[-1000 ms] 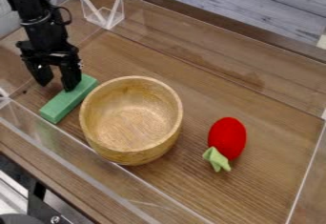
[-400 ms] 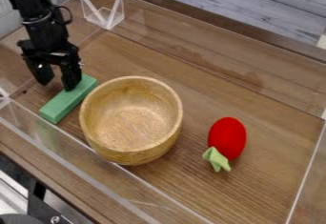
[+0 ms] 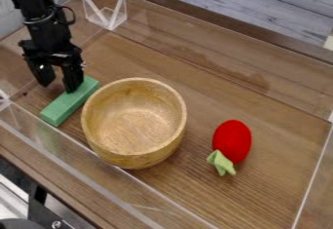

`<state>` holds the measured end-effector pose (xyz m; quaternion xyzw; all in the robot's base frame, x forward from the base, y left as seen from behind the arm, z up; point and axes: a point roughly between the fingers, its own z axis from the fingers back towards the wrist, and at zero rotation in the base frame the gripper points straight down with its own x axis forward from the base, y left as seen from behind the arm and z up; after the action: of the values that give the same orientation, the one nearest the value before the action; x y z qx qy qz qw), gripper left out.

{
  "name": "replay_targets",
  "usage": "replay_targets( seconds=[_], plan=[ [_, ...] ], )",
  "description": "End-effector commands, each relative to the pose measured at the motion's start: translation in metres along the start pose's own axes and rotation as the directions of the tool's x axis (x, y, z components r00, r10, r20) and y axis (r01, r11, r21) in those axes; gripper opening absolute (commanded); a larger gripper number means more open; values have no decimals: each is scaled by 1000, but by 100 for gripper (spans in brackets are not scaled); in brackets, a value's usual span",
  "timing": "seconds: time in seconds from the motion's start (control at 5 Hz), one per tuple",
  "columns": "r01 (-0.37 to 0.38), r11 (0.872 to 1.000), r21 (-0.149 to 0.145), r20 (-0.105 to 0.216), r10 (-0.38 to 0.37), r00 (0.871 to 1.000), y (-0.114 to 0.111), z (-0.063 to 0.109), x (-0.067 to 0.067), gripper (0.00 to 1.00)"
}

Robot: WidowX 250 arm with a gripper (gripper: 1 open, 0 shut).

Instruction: Put the green block in the brown bowl

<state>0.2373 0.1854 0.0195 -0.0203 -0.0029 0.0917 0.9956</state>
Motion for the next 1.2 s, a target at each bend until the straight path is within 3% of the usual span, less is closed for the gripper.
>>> replay_targets(
  seconds=[0.0,1.0],
  plan=[
    [2,1000,-17,-66,-3,998,-10,-15,-12,100],
    [19,1000,-25,-131,-22,991,-27,-14,-25,100]
  ],
)
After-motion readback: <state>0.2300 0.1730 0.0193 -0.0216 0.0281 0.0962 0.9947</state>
